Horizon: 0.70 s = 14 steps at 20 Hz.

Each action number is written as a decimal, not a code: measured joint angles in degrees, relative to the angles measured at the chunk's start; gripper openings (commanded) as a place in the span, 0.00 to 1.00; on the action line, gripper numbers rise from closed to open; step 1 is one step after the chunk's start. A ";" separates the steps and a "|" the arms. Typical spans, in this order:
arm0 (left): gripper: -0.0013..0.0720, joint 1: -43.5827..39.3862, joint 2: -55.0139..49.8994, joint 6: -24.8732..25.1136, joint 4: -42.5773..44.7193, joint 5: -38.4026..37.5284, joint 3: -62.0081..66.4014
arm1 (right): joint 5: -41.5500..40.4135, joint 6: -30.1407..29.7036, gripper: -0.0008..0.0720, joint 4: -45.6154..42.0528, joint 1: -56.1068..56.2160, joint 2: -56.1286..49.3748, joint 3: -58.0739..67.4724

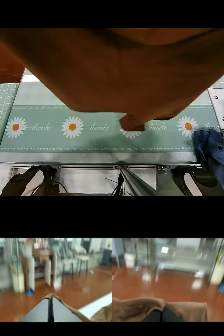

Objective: Fold the shirts.

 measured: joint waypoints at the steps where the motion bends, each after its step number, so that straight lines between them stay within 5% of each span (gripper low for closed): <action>1: 0.04 0.04 0.26 -0.57 0.57 0.22 2.34 | -0.22 0.22 0.04 -0.83 -0.07 0.02 2.21; 7: 0.04 0.09 3.93 -5.55 7.74 -1.75 7.74 | -0.59 2.21 0.04 -6.97 -0.28 0.04 13.75; 14: 0.04 0.09 8.59 -14.58 19.74 -19.06 8.52 | 9.09 7.32 0.04 -14.16 -0.31 -0.44 20.31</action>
